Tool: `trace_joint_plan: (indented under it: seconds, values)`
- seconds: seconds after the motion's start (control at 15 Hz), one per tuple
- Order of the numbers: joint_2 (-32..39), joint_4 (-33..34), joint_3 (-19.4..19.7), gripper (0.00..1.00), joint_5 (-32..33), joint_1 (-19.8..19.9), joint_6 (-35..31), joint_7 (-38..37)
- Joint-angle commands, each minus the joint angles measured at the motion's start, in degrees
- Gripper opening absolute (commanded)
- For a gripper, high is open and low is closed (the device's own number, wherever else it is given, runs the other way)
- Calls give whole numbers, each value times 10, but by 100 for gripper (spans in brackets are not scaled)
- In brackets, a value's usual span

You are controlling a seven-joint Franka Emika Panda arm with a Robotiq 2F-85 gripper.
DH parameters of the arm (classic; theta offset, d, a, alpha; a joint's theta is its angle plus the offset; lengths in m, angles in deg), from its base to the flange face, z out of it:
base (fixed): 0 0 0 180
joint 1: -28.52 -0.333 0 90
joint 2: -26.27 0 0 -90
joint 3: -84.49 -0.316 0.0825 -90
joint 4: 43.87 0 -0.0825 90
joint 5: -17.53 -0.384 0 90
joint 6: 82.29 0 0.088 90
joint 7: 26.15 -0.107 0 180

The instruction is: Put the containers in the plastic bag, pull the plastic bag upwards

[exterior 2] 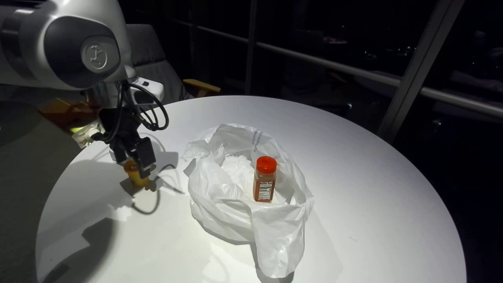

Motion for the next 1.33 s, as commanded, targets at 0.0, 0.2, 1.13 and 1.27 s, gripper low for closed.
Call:
trace_joint_plan:
  seconds: [0.0, 0.2, 1.13, 1.27]
  values:
    - [19, 25, 30, 74, 8, -35, -15, -25]
    - [19, 31, 62, 53, 18, -62, -11, -50]
    - [-105, 86, 90, 28, 50, -19, 182, -125]
    - [-106, 116, 81, 28, 53, 11, 223, -122]
